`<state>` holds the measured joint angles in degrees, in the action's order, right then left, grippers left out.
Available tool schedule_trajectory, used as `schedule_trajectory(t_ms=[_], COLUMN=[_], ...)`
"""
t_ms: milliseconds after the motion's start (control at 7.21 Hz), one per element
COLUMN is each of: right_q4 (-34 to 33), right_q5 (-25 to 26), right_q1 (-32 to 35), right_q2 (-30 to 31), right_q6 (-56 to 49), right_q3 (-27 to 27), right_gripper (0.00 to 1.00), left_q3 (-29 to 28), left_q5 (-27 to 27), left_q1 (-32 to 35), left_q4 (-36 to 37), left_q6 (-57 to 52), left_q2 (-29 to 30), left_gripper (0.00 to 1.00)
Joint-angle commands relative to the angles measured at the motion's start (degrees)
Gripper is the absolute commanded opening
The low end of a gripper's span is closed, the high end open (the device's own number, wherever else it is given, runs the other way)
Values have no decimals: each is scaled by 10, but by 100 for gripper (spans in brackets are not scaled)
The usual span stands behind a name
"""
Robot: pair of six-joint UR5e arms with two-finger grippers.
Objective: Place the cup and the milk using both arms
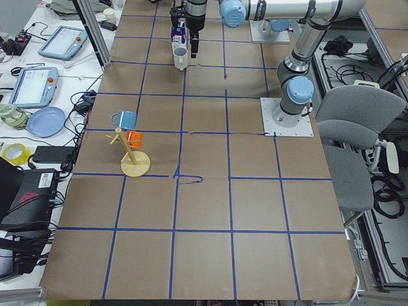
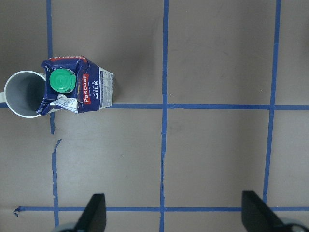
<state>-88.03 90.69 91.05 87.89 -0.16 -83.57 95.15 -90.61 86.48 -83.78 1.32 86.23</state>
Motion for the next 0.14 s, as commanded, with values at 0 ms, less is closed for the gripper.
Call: schedule_trajectory(t_ms=[0], right_q4=[0], right_q5=[-2], right_q1=[0], right_q2=[0], right_q6=[-1], right_q3=[0], right_gripper=[100], left_q3=[3], left_q5=[1], left_q1=[0], left_q4=[0], left_q6=[0], left_q2=[0], left_gripper=[100])
